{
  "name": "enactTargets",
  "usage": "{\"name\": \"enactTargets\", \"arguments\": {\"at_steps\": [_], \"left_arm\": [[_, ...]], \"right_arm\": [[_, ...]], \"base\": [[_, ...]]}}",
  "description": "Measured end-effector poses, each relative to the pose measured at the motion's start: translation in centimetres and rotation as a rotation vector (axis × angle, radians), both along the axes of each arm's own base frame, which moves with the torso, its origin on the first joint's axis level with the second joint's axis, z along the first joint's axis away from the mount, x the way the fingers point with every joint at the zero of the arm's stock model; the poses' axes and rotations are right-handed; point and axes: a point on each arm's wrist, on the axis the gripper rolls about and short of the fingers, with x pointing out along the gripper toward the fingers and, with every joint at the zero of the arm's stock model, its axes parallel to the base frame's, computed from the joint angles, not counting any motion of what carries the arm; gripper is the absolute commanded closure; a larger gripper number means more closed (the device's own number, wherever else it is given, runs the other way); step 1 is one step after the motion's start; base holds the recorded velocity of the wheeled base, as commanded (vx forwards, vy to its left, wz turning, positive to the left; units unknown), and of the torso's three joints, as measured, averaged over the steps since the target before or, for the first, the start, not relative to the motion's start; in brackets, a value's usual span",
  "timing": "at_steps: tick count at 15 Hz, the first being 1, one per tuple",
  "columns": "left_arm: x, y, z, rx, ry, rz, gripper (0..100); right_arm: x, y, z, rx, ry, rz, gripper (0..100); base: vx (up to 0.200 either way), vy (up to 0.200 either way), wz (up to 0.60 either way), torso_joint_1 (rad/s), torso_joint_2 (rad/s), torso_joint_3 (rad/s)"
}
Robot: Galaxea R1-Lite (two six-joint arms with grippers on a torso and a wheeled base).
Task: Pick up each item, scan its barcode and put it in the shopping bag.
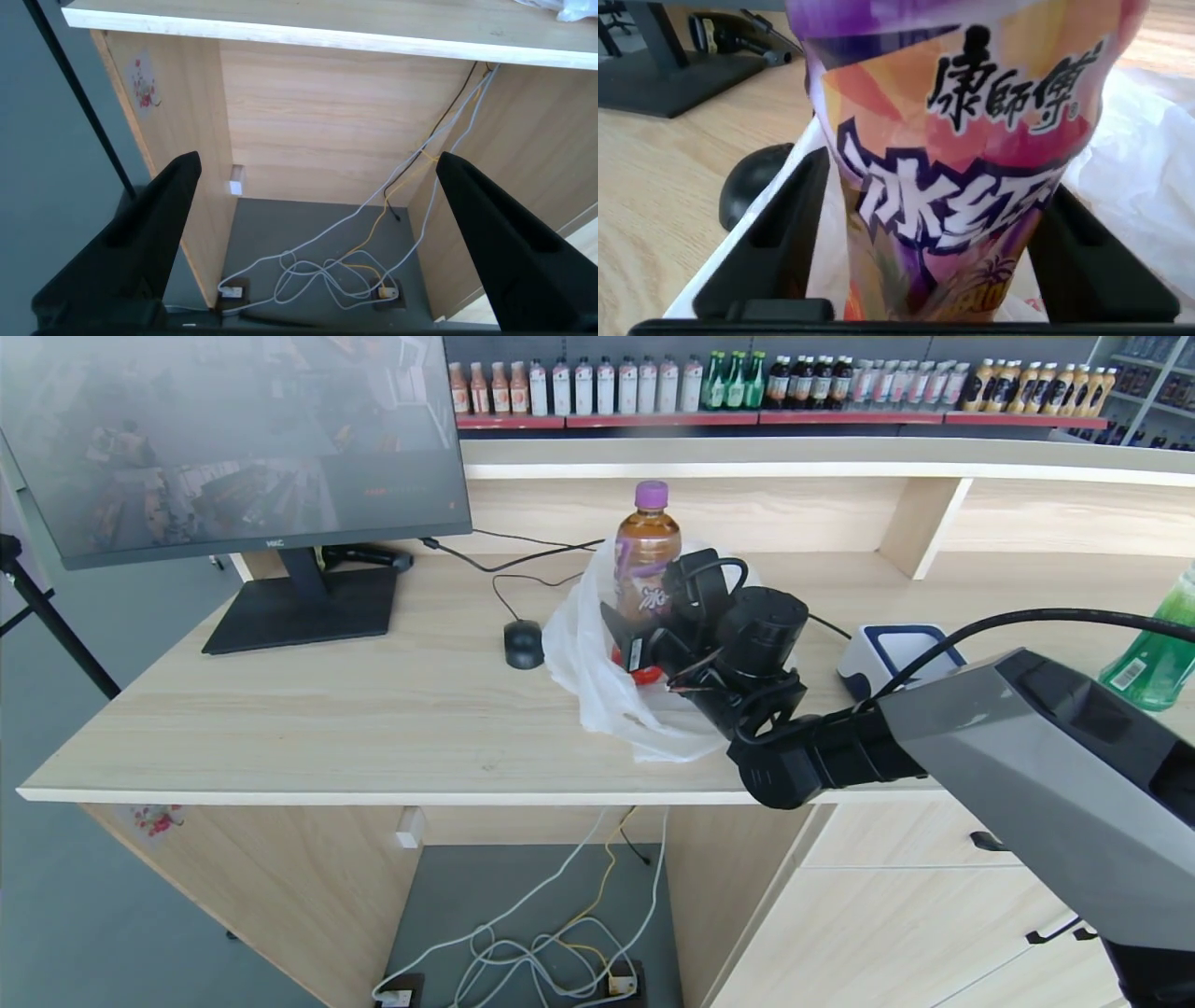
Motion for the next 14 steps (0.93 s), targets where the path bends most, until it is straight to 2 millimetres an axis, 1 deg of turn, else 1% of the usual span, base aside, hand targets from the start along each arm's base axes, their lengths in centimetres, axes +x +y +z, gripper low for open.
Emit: {"name": "enactTargets", "arguments": {"at_steps": [6, 10, 14], "left_arm": [[0.0, 0.0, 0.0, 0.0, 0.0, 0.0, 0], [0.0, 0.0, 0.0, 0.0, 0.0, 0.0, 0], [0.0, 0.0, 0.0, 0.0, 0.0, 0.0, 0]], "right_arm": [[0.0, 0.1, 0.3, 0.008, -0.011, 0.002, 0], [-0.2, -0.1, 0.7, 0.036, -0.058, 0.001, 0], [-1.0, -0.1, 1.4, 0.058, -0.104, 0.007, 0]], "base": [[0.0, 0.0, 0.0, 0.0, 0.0, 0.0], [0.0, 0.0, 0.0, 0.0, 0.0, 0.0], [0.0, 0.0, 0.0, 0.0, 0.0, 0.0]]}}
